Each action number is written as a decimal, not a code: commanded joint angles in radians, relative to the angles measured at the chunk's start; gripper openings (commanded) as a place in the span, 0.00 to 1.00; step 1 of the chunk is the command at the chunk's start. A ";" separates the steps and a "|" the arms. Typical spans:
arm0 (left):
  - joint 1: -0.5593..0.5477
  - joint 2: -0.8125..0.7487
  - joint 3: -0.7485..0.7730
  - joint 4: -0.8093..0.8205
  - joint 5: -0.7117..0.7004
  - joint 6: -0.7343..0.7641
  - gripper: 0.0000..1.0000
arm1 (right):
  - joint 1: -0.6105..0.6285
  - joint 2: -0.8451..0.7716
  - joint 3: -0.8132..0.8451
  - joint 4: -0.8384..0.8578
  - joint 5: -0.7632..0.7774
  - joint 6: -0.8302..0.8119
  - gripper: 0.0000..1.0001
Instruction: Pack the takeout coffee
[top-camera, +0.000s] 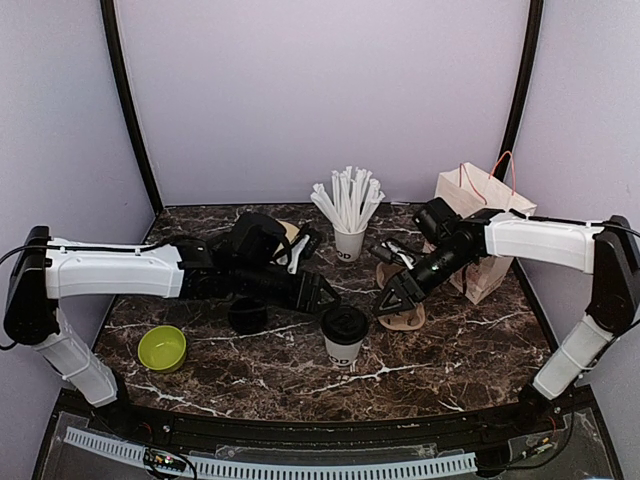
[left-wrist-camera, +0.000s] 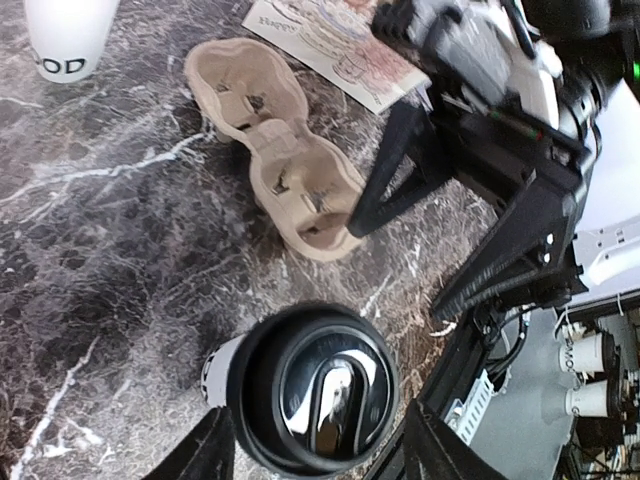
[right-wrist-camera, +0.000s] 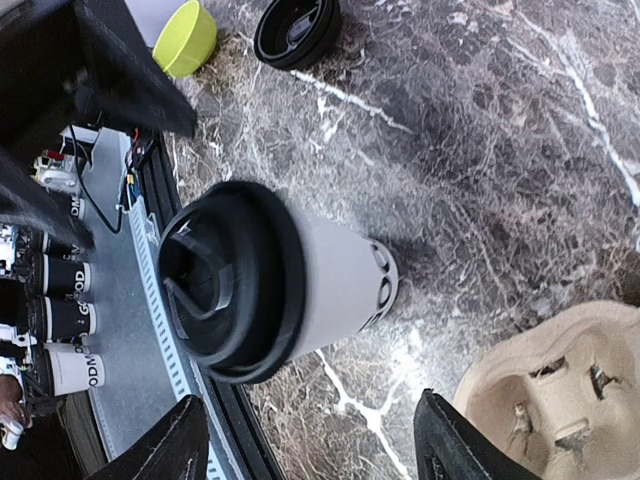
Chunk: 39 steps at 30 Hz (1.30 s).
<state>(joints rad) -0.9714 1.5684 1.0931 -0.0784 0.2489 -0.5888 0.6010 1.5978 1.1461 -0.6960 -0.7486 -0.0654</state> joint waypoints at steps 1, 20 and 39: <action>0.014 -0.047 0.014 -0.066 -0.090 -0.011 0.57 | -0.001 -0.046 -0.057 0.055 -0.013 -0.002 0.70; 0.026 -0.086 -0.183 0.075 0.019 -0.263 0.38 | 0.031 0.074 -0.026 0.070 -0.128 0.017 0.52; 0.026 0.028 -0.139 0.122 0.056 -0.227 0.38 | 0.052 0.119 -0.020 0.067 -0.079 0.016 0.58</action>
<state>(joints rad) -0.9463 1.5730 0.9451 0.0391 0.2813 -0.8337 0.6426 1.6943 1.1015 -0.6353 -0.8597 -0.0479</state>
